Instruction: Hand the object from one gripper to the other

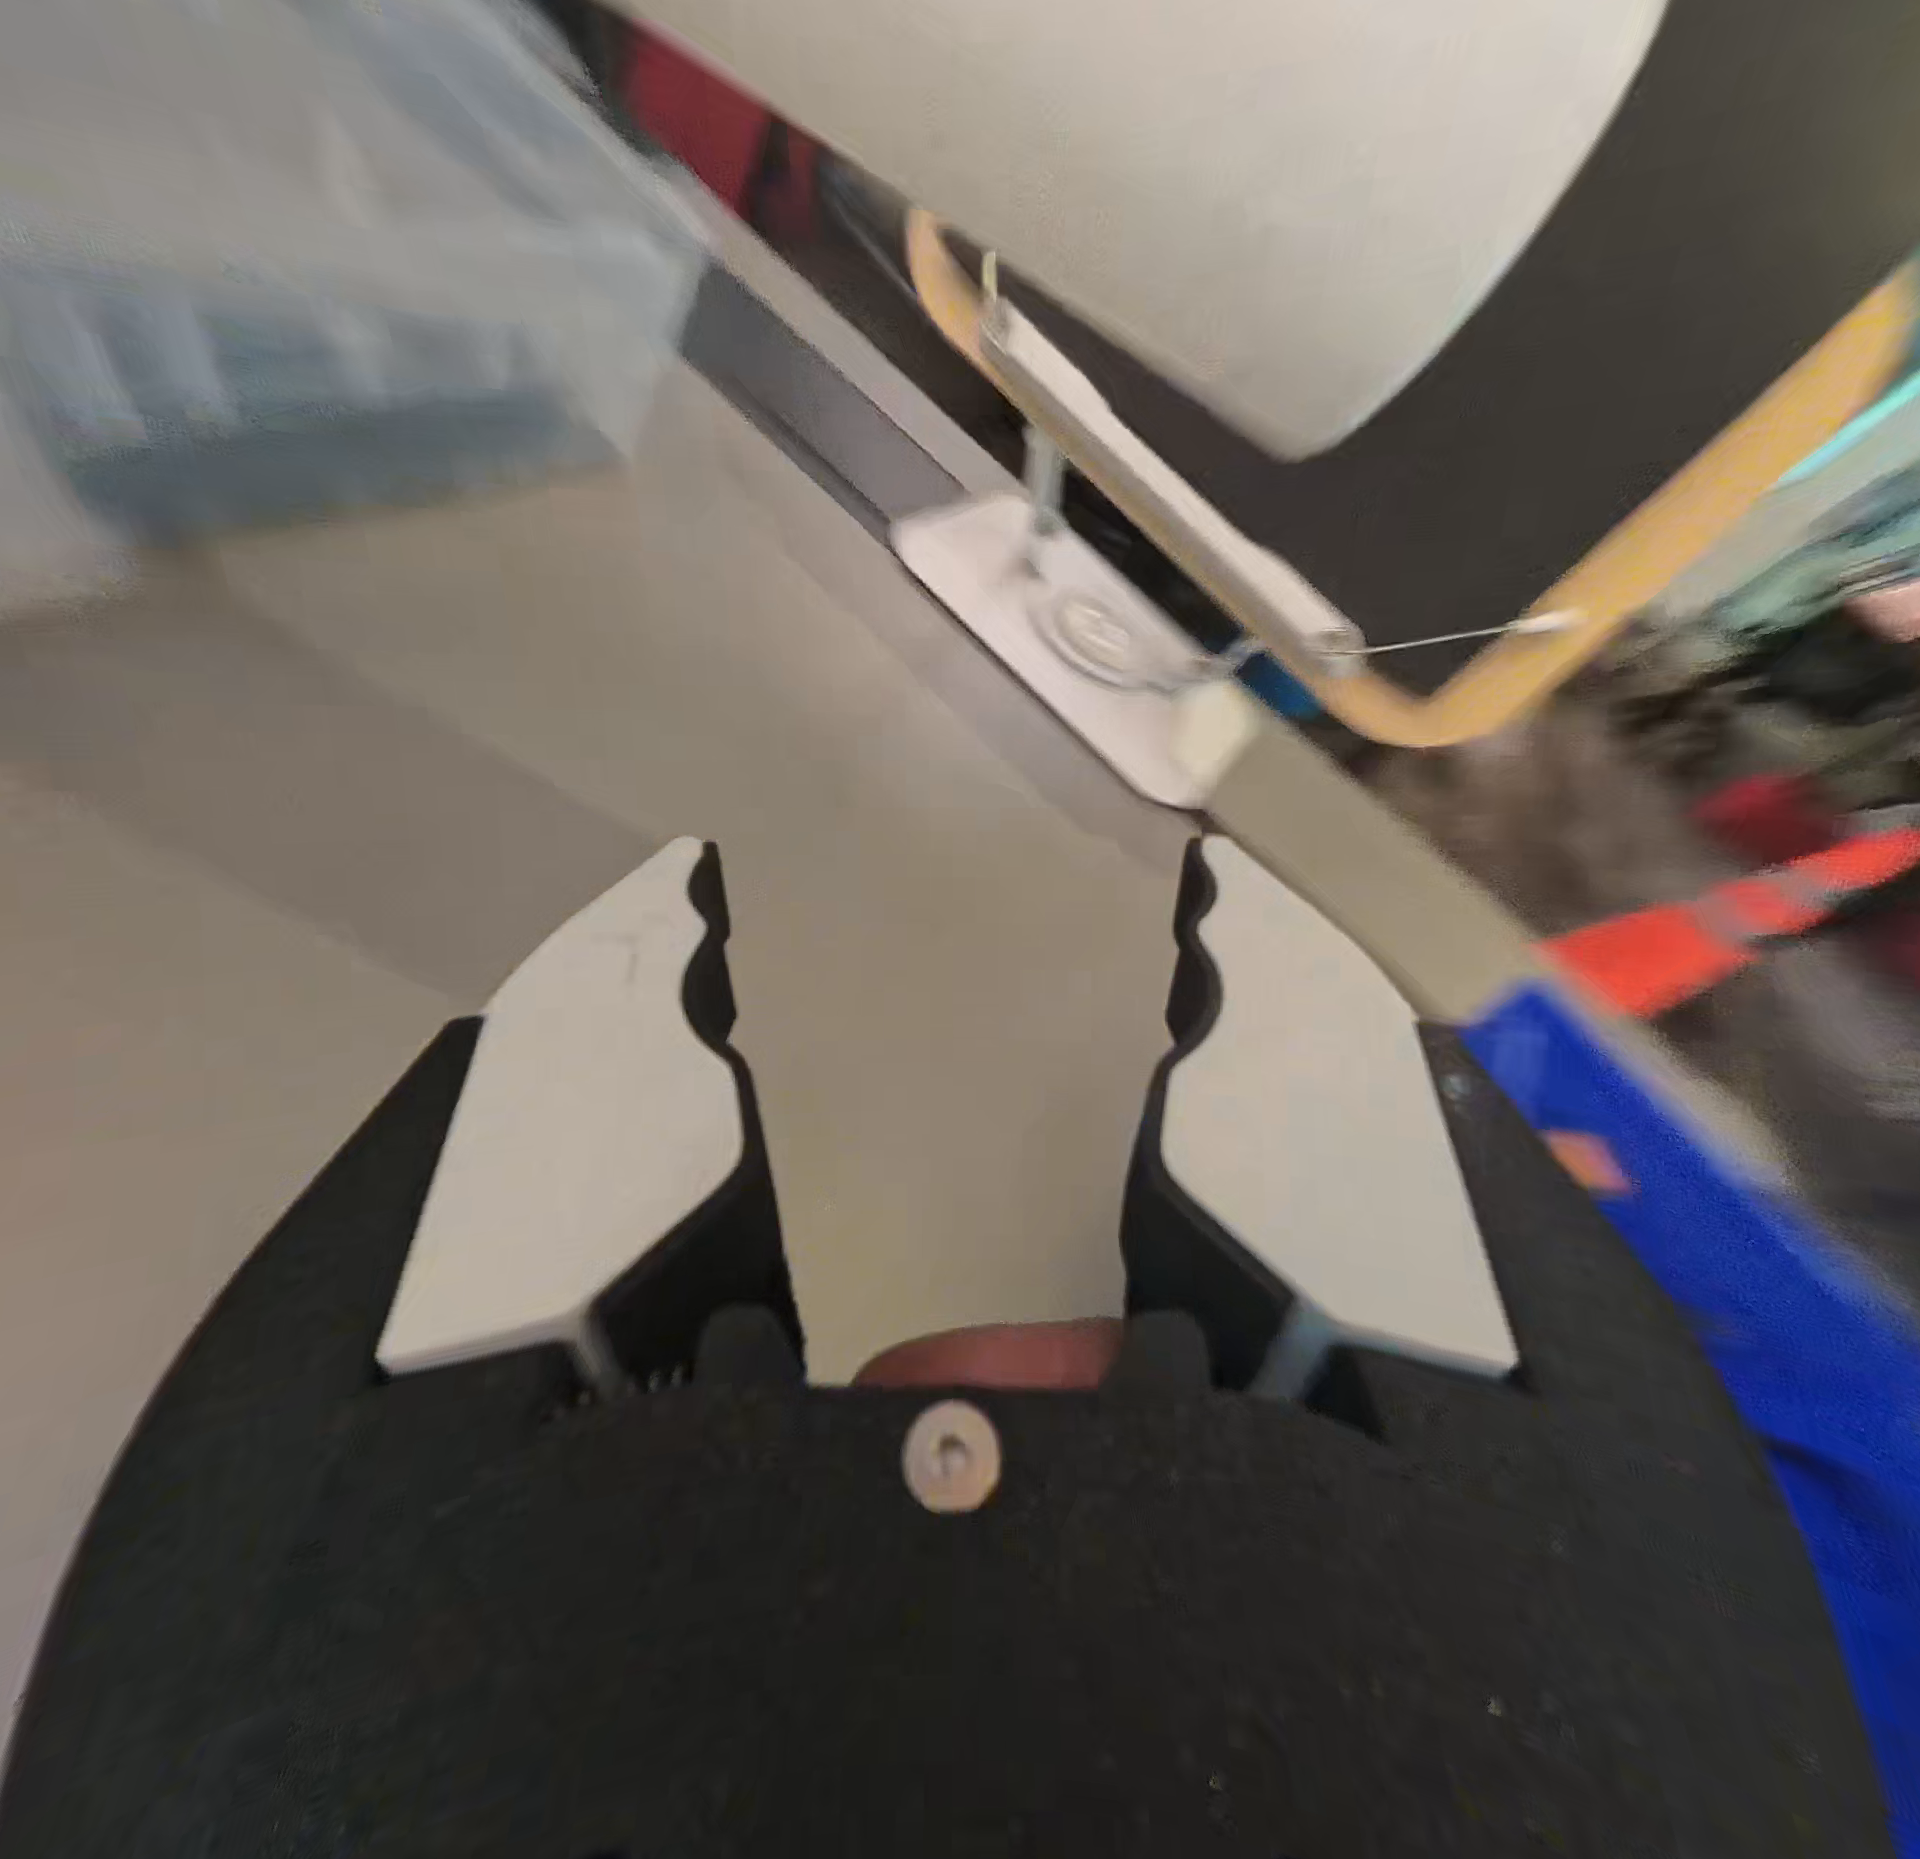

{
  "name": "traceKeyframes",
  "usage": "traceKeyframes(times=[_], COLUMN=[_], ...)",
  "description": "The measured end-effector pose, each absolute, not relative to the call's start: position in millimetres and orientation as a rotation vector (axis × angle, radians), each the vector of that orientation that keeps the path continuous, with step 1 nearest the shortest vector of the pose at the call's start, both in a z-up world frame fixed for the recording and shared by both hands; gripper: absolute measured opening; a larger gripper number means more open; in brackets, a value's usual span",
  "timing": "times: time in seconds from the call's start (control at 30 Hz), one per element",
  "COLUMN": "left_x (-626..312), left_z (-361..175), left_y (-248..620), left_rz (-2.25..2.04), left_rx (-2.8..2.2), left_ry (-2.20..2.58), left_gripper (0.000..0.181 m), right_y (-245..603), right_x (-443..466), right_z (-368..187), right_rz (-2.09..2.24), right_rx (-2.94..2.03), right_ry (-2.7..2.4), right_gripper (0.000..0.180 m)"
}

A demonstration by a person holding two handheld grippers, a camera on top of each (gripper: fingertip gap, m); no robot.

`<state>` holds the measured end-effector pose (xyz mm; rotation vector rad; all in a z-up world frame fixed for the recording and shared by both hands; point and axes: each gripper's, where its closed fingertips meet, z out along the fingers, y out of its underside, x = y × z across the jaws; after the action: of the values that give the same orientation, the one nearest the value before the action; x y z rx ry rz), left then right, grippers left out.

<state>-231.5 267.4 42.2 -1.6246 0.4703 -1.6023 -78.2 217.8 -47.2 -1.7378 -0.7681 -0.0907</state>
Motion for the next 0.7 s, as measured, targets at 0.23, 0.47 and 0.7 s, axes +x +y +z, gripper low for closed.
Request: traceKeyframes(times=[0.23, 0.47, 0.7], left_x=[-183.2, -121.8, -108.0], left_z=[52.9, 26.8, 12.1], left_y=[236.1, 193.4, 190.0], left_rz=[-1.959, -2.088, -2.038], left_rx=[-1.26, -1.264, -1.402], left_ry=[0.297, 0.401, 0.54], left_gripper=[0.079, 0.079, 0.079], right_y=[204.4, 210.0, 207.1], right_x=[-131.8, -112.6, -100.3], right_z=[18.2, 41.1, 31.4], right_rz=[1.22, 1.262, 1.267], right_rx=[-1.393, -1.247, -1.299], right_ry=[-0.084, 0.072, -0.01], right_gripper=[0.092, 0.082, 0.08])
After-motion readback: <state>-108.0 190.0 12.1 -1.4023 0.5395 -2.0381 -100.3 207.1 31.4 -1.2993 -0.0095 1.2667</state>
